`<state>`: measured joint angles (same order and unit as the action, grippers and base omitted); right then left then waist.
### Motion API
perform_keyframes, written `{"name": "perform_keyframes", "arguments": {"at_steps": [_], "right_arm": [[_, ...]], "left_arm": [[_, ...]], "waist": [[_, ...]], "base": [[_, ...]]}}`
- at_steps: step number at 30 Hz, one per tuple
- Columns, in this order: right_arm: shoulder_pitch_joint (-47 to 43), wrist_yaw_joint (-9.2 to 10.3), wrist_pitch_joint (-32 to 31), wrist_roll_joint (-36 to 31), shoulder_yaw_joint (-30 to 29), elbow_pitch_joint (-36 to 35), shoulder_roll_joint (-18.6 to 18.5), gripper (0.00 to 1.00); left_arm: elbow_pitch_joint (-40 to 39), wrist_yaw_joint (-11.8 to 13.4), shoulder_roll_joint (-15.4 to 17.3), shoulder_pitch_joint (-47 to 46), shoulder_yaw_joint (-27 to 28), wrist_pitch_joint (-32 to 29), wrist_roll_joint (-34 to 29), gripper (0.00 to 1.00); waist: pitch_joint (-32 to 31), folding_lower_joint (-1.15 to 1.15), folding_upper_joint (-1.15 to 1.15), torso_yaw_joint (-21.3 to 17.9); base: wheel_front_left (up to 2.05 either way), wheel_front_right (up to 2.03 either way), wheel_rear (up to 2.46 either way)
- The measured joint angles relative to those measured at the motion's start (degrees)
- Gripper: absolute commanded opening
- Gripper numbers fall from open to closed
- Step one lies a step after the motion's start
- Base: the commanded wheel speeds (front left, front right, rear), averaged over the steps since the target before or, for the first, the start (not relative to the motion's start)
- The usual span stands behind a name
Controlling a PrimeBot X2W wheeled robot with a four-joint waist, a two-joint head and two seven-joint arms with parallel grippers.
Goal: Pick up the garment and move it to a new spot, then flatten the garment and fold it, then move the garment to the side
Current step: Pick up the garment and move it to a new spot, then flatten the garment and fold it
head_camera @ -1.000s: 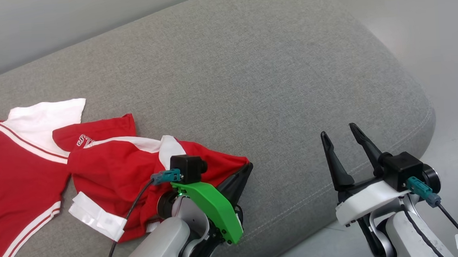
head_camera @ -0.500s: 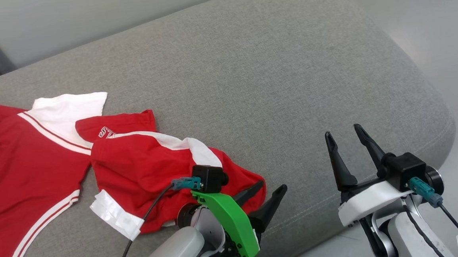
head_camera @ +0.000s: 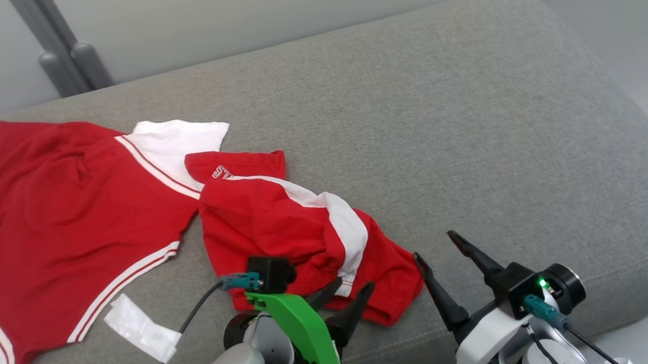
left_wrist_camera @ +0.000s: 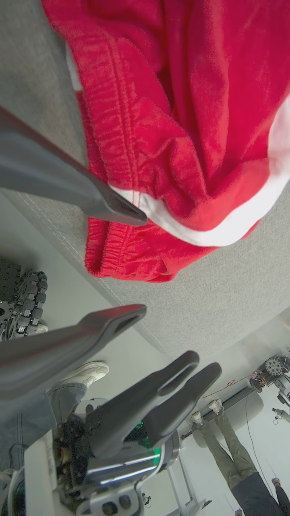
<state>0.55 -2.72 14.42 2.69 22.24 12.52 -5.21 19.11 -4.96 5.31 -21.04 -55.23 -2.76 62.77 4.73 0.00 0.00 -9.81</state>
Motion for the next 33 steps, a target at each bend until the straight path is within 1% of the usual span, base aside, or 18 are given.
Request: {"name": "perform_keyframes", "arguments": {"at_steps": [3, 7, 8, 16, 19, 24, 29, 33], "right_arm": [[-0.3, -0.86, 0.0, -1.0, 2.0, 1.2, -0.4, 1.0], [-1.0, -1.49, 0.0, -2.3, 4.2, 4.3, -0.4, 1.0], [-1.1, -1.8, 0.0, -2.7, 4.9, 5.8, -0.6, 1.0], [-1.0, -1.82, -0.9, -2.6, 4.3, 10.0, -0.3, 1.0], [-0.3, -1.77, -1.4, -2.6, 3.7, 10.9, -0.3, 1.0], [1.5, -1.71, -1.7, -2.6, 3.3, 12.3, -0.3, 1.0], [1.7, -1.77, -2.3, -2.6, 4.2, 14.4, -0.2, 1.0], [1.8, -1.82, -2.4, -2.6, 4.7, 15.6, 0.0, 1.0]], "left_arm": [[-0.5, 1.7, 1.7, 1.2, 2.1, 0.8, 0.6, 1.0], [-1.0, 3.1, 2.1, 3.6, 3.7, 1.3, 2.1, 1.0], [-1.1, 3.5, 2.4, 4.5, 3.6, 1.3, 2.2, 1.0], [-3.0, 4.0, 2.2, 6.6, 3.5, 1.4, 3.9, 1.0], [-3.5, 4.5, 2.2, 7.3, 3.6, 1.9, 4.1, 1.0], [-4.8, 4.5, 2.6, 8.3, 3.8, 1.9, 4.4, 1.0], [-5.4, 5.0, 3.2, 8.5, 5.0, 2.7, 4.6, 1.0], [-6.5, 5.1, 3.8, 9.4, 5.3, 2.9, 4.7, 1.0]], "waist": [[-0.6, 0.0, 0.0, 2.2], [-1.3, 0.0, 0.0, 5.3], [-1.6, 0.0, 0.0, 6.9], [-2.3, 0.0, 0.0, 13.3], [-2.5, 0.0, 0.0, 15.7], [-2.5, 0.0, 0.0, 19.2], [-2.3, 0.0, 0.0, 21.6], [-2.2, 0.0, 0.0, 22.1]], "base": [[0.0, 0.0, 0.0], [0.0, 0.0, 0.0], [0.0, 0.0, 0.0], [0.0, 0.0, 0.0], [0.0, 0.0, 0.0], [0.0, 0.0, 0.0], [0.0, 0.0, 0.0], [0.0, 0.0, 0.0]]}}
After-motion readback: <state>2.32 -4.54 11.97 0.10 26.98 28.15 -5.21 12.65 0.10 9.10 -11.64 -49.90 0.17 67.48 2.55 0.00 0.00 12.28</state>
